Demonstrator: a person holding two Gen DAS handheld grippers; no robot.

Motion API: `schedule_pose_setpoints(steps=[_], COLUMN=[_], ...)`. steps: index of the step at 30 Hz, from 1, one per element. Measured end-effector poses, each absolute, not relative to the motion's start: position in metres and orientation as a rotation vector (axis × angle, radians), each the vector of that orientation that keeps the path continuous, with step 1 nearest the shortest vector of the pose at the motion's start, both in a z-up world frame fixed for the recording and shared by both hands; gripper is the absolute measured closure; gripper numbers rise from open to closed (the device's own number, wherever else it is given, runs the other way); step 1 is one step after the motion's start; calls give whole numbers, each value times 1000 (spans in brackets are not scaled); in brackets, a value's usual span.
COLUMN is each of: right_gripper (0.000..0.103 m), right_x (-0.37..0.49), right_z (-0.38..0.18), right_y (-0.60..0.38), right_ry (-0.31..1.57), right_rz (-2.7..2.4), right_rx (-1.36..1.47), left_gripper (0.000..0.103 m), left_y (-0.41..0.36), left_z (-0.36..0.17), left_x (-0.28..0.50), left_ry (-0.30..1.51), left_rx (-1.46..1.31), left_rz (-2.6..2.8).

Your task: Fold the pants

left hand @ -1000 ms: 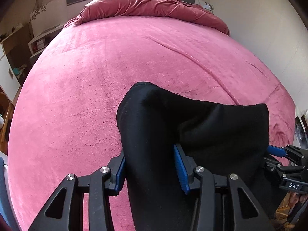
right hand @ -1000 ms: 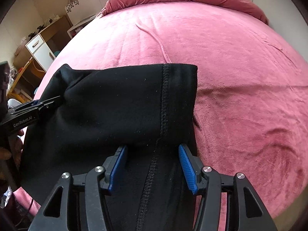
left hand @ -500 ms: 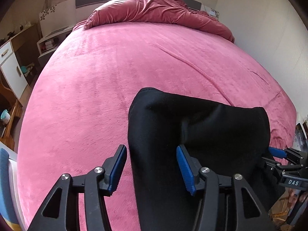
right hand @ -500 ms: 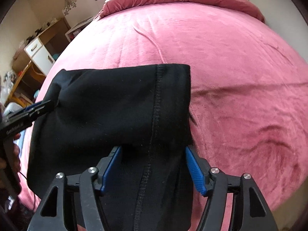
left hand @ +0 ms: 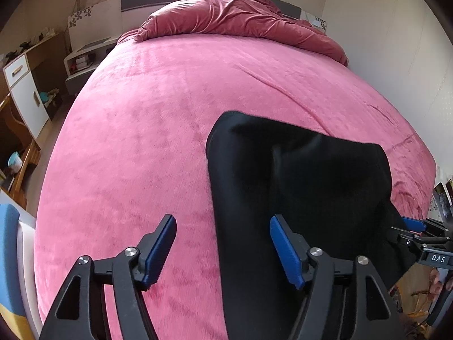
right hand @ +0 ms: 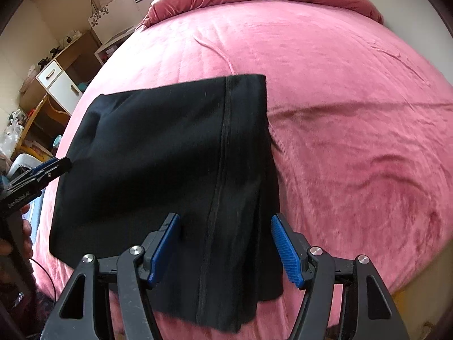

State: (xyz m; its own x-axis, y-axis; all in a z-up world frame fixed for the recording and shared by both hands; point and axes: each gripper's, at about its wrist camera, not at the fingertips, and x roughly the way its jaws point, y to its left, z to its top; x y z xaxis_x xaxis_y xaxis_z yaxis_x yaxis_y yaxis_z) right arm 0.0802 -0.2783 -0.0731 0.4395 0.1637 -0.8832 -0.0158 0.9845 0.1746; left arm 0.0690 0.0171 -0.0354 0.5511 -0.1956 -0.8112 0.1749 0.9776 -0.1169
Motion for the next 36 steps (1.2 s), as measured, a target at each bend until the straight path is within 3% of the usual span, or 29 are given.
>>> schedule_pose_setpoints(steps=[4,17,22,25,31,32,33,34,35,36], right_gripper=[36,31,46,61,62,62,54,44,24,16], right_x=[67,44,13,3,7,13,17,22,27,34], right_z=[-83,-85,-64,-58,-62,-63,-64,-63,-63,-64], right_y=[-280,-315,-329,-326,-315,-318,-319,-322,-325,-327], right_ry=[1145,1138,1094,1090,1082,1077,1073,1066,1059,1053], right_rz=[89,113,128,146,138,140,131,121,128,141], right_rx=[124,291,318,311,341,359,367,375,391,405], left_gripper=[25,23,23,23,23,23,22,20,20,20], left_y=[27,74,81,83,75,75,73,71,69,67], left_z=[-44,-54,-47,-44,-45,-44,-45,-47,-49,-50], left_x=[57,25,8,4,15,19,26,34,40,45], left_ry=[984,1018,986,978,1010,1009,1016,1037,1047,1045], left_rx=[-67,-296,-275,-282,-291,-302,-312,-316,-315,-313], left_rz=[-225,-309,-300,-295,-352,-363,-387,-401,-399,-407])
